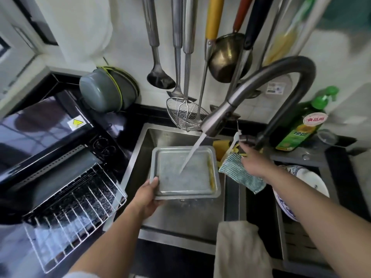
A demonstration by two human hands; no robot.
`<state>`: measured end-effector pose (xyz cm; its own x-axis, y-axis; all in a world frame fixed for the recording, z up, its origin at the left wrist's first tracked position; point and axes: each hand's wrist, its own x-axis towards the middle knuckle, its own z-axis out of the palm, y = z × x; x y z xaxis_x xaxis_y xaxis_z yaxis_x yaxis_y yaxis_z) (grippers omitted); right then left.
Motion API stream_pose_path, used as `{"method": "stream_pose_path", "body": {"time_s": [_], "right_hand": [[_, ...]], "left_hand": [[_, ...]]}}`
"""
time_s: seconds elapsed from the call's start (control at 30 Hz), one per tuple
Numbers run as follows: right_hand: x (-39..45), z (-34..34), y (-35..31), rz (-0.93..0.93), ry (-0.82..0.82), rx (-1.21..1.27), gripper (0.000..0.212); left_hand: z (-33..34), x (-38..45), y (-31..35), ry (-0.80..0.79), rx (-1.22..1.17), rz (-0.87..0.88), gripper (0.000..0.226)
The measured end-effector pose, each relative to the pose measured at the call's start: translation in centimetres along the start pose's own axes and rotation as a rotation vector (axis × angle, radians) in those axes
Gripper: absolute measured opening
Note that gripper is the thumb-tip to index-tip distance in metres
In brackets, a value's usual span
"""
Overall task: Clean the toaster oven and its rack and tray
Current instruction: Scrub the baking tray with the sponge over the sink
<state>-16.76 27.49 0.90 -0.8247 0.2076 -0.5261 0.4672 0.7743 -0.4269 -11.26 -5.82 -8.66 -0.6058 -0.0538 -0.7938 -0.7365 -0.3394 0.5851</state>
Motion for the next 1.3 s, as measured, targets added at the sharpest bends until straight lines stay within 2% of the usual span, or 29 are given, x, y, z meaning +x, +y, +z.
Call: {"method": "stream_pose_path", "body": {"time_s": [0.1,0.23,0.3,0.4,0.5,0.6,0.67,0.73,0.8,0.97,1.0,1.13,1.2,1.27,1.3], "right_hand": [[0.3,0.4,-0.1,-0.052,0.003,-0.017,0.064],[0.6,1.2,-0.2,-0.085,-0.044,-0.102,0.061],[0.8,1.5,-0.5,-0.094,-0.046,-0.123,0.061],[1.5,1.4,-1.2,-0.103,-0.038,-0.156,0.063],[1.6,1.0,-2.0,-0.088,-0.024,-0.156,0.069],[1.1,0.9,-1.9,-0.092,0.000,-0.175,0.068],[0.6,1.0,-1.4,-0.117,0.009,-0.198,0.066],[0.0,0.9,-0.9,-0.110,0.015,-0.217,0.068],[-0.8,0.7,-0.5,-0.094,0.010,-0.204,0.069],[-2.2,0.7,0.8,-0.100,0.002,-0.229,0.064],[-2.3,0.8,1.0,-0.094,-0.006,-0.233,0.065],[-1.6,0.5,1.1,-0.107,0.007,-0.283,0.065],[-0.8,0.0,0.7,-0.101,0.025,-0.303,0.066],[0.1,-0.4,0.3,-0.079,0.022,-0.318,0.067],[0.4,-0.6,0.0,-0.079,0.017,-0.336,0.068]], "left_hand": [[0.1,-0.7,0.2,0.061,0.025,-0.021,0.016],[-0.3,-2.2,2.2,0.139,0.283,0.033,0.026],[-0.6,-3.5,3.8,0.169,0.594,0.165,0.026],[-0.4,-5.6,5.3,0.246,1.314,0.421,0.039],[-0.4,-6.1,4.6,0.219,1.690,0.748,0.043],[-0.5,-5.4,2.9,0.262,1.759,1.070,0.020],[0.6,-6.1,2.3,0.386,1.841,1.079,0.006],[1.3,-6.7,1.9,0.470,1.971,1.026,0.008],[1.0,-6.3,1.7,0.472,2.022,0.944,0.012],[0.9,-6.0,2.6,0.275,2.122,0.845,0.026],[1.3,-5.9,3.2,0.221,2.149,0.871,0.028],[3.4,-4.2,5.2,0.053,2.225,1.301,0.032],[4.1,-3.2,5.6,-0.026,2.209,1.457,0.039],[4.3,-3.2,5.6,0.049,2.152,1.469,0.042],[4.2,-3.3,5.8,0.096,2.125,1.392,0.050]]}}
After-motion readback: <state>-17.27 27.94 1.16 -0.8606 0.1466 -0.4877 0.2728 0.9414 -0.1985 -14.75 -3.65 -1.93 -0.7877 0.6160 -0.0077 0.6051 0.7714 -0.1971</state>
